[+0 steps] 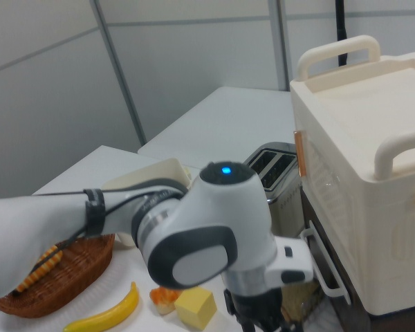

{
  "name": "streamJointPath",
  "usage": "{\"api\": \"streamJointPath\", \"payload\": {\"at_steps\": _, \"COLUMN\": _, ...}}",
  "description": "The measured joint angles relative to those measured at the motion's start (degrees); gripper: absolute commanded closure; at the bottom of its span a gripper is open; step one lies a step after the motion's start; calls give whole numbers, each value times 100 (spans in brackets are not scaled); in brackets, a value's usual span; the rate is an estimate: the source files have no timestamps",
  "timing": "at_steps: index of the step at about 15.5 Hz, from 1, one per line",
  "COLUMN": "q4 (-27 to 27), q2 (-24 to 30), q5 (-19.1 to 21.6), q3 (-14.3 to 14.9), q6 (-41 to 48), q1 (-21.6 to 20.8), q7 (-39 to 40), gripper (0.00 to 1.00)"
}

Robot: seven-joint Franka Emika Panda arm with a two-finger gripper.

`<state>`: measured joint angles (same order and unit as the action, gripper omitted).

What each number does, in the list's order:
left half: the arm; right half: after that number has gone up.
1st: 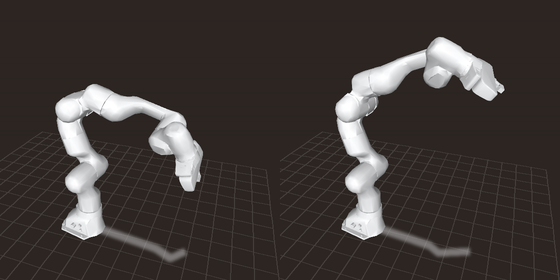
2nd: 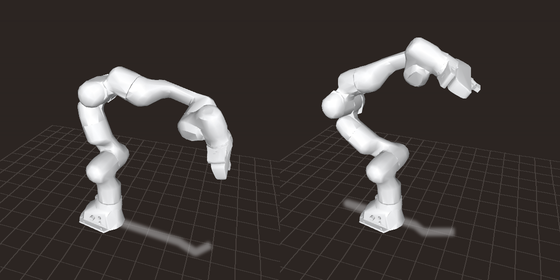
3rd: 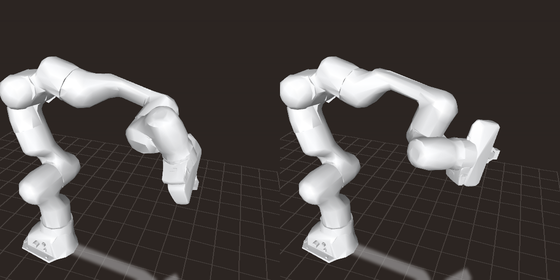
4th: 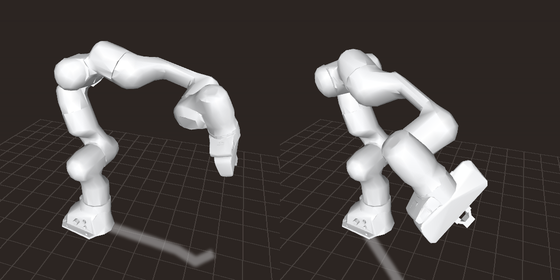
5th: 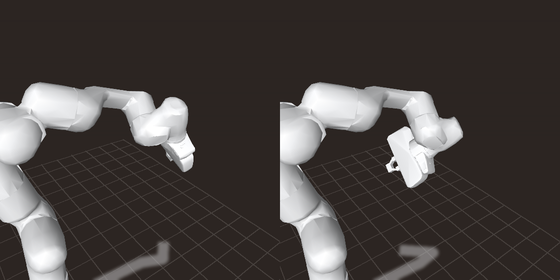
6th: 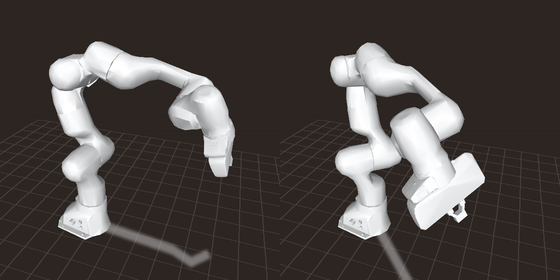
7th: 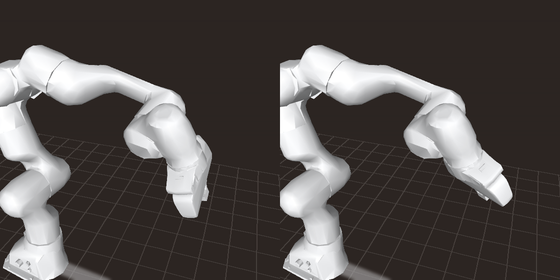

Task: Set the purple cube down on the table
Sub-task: 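Lower the gripper and grasp the purple cube on the plate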

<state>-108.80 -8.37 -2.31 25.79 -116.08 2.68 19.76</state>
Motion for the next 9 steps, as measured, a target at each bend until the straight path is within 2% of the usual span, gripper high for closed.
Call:
{"api": "streamJointPath", "payload": {"at_steps": 4, "q4": -316, "q2": -70, "q5": 0, "q3": 107, "q6": -244, "q1": 18, "q7": 103, "gripper": 0}}
{"api": "streamJointPath", "payload": {"at_steps": 9, "q4": -848, "q2": -199, "q5": 0, "q3": 113, "q6": -990, "q1": 18, "q7": 116, "gripper": 0}}
